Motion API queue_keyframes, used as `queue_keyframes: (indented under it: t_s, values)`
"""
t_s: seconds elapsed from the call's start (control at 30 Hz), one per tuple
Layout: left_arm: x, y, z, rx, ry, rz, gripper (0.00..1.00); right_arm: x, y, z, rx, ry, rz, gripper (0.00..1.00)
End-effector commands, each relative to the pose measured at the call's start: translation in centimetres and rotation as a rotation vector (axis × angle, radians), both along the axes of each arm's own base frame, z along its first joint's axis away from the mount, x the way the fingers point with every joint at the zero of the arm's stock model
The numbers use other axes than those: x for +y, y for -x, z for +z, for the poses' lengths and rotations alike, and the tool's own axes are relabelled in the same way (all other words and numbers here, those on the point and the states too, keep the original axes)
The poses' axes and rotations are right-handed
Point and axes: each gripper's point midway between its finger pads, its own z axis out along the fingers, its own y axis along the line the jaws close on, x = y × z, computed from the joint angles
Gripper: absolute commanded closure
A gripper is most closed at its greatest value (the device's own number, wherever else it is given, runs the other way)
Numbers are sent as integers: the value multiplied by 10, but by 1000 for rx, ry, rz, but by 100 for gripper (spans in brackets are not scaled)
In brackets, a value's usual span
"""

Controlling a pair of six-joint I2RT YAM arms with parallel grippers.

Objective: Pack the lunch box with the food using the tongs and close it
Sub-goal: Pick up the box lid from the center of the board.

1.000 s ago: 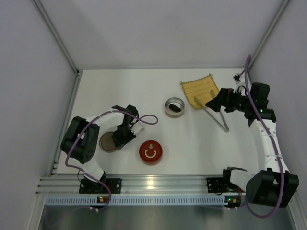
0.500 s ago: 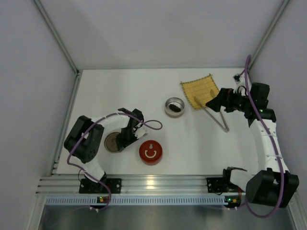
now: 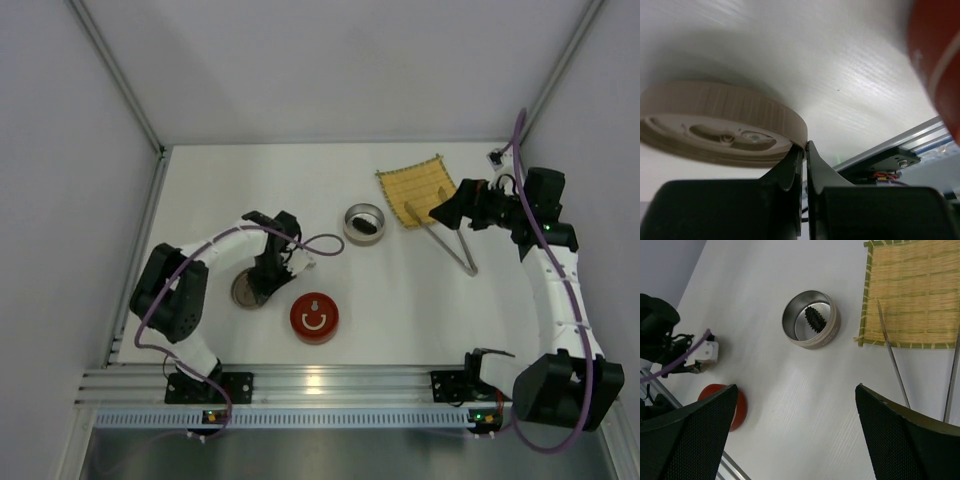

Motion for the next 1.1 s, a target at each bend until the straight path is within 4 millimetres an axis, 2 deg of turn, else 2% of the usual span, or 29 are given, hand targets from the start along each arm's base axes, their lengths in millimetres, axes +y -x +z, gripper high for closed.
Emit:
queue_keyframes:
  t_s: [0.0,0.03,0.07,0.1,0.17,0.3,0.4,0.43,0.5,0.53,0.57,0.63,0.67,0.7,0.73,0.83,0.93,1.0,1.07]
  values:
    - [-29,-36,66,-186,190,-71,100,0,-5,31,-88,-12,17,1]
    - [-38,-47,88,-232,226,-92,100,1,-5,32,-94,-15,22,1]
    - [-39,-48,101,-239,241,-130,100,3,-5,31,-94,-18,27,1]
    - [-36,-38,111,-196,235,-142,100,4,-6,32,-101,-22,31,1]
    - [-40,-45,137,-240,270,-183,100,8,-7,33,-116,-30,43,1]
    - [-46,-41,161,-278,340,-243,100,18,-7,37,-163,-54,73,1]
    - [-61,-33,184,-315,474,-300,100,29,-5,39,-183,-87,99,1]
    - [-73,-28,200,-352,574,-339,100,35,-5,42,-216,-89,120,1]
    - [-85,-23,218,-393,673,-375,100,44,-5,44,-232,-94,144,1]
    - [-95,-16,232,-414,758,-406,100,55,-3,46,-245,-94,176,1]
    - [-99,-13,238,-418,797,-419,100,59,-3,46,-254,-87,190,1]
    - [-111,-3,253,-404,893,-420,100,86,5,45,-265,-77,265,2]
    - [-116,-4,258,-407,926,-412,100,92,6,44,-282,-55,278,2]
    - [-121,-1,263,-386,959,-372,100,99,8,43,-295,-42,294,2]
    - [-126,2,266,-365,992,-356,100,114,15,43,-321,-28,348,2]
    - [-142,17,281,-269,1123,-302,100,135,28,46,-355,-24,418,4]
    - [-150,26,296,-192,1226,-275,100,149,44,57,-405,-71,512,7]
    - [-149,28,299,-154,1265,-261,100,158,59,71,-489,-90,593,10]
    - [-148,29,297,-146,1266,-265,100,163,66,77,-543,-86,657,12]
